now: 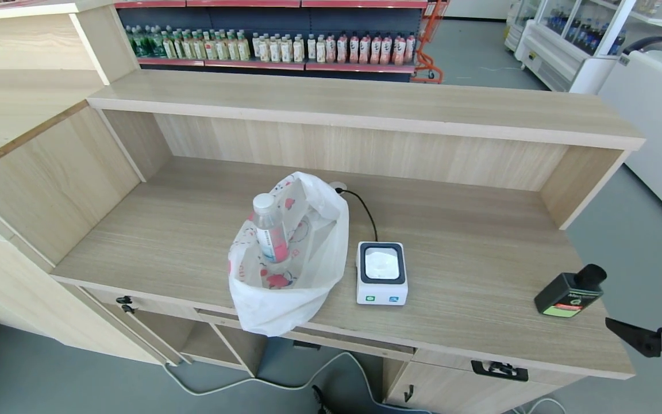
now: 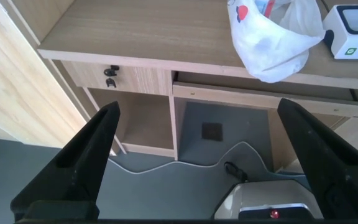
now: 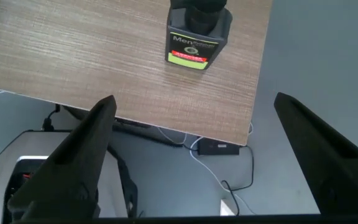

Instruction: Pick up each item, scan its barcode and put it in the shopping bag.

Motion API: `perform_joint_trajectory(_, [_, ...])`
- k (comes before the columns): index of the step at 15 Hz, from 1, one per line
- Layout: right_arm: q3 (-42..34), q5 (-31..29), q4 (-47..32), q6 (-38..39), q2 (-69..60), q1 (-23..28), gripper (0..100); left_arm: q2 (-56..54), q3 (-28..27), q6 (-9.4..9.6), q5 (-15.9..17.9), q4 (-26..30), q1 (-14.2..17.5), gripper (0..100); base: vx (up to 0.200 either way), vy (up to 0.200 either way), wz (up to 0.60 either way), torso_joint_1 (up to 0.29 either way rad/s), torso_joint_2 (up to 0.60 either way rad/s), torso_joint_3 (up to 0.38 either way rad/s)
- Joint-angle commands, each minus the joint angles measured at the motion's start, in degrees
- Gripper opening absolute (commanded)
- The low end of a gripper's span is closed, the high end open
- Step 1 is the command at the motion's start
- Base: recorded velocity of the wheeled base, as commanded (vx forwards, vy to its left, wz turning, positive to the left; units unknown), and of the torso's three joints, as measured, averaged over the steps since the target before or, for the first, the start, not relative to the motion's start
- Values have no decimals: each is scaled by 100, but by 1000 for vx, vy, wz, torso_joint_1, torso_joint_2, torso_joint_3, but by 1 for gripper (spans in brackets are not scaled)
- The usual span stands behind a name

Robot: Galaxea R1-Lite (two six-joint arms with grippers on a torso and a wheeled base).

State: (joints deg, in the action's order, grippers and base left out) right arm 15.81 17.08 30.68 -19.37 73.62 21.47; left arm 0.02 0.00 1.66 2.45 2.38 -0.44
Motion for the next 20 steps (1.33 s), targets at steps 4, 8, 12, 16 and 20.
perform_joint_trajectory(4, [177,-319,43,3,293,15,100,-2,0,-8,1,0,0,100,0,0,0,0,0,0])
perform_joint_trajectory(8, [185,-319,43,3,302,15,100,-2,0,-8,1,0,0,100,0,0,0,0,0,0])
perform_joint_trajectory(12, [177,-328,43,-5,302,15,100,-2,0,-8,1,0,0,100,0,-200,0,1,-2,2])
perform_joint_trajectory(16, [133,-328,17,-5,258,15,100,-2,0,-8,1,0,0,100,0,0,0,0,0,0])
perform_joint_trajectory(20, [133,-328,8,-5,329,42,100,-2,0,1,1,0,0,100,0,0,0,0,0,0])
